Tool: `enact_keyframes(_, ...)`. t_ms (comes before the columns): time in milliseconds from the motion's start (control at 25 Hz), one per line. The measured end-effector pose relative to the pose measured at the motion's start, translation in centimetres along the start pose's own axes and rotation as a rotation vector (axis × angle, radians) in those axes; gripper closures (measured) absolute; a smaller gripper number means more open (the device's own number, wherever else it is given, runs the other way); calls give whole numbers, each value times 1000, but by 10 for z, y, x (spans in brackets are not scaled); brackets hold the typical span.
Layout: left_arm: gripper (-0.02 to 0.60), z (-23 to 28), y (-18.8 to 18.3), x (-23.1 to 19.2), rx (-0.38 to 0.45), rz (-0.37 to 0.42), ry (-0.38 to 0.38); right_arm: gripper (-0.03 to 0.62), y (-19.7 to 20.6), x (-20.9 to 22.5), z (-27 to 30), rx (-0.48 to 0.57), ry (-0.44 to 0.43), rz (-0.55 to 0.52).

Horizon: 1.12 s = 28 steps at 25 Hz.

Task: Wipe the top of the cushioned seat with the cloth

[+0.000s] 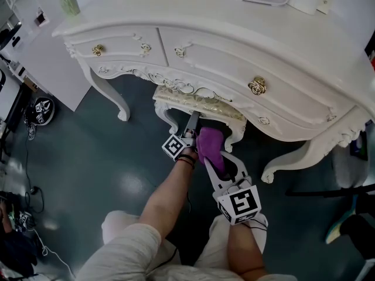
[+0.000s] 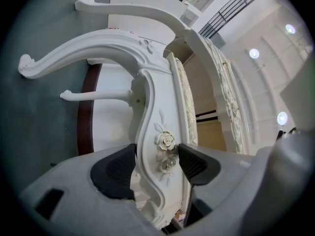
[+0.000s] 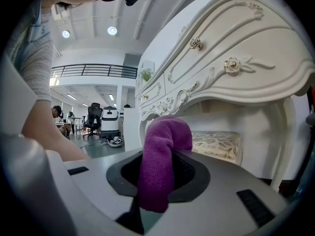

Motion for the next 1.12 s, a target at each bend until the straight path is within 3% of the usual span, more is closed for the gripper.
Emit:
enact_keyframes(600, 319, -9, 4, 6, -46, -41, -17, 505, -2, -4, 0, 2, -15, -15)
enact_keyframes(1120, 319, -45, 5, 27, -56, -76, -30, 505, -19, -6, 0, -7, -17, -70)
Point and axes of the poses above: the fingertips, and each gripper's own axes: z forward along the fingers, x to its right, y out of its underside, the point moved 8 cm from there along -z, backward along the fingers, and after that the axes turned 2 degrees about x, right-handed, at the moved point
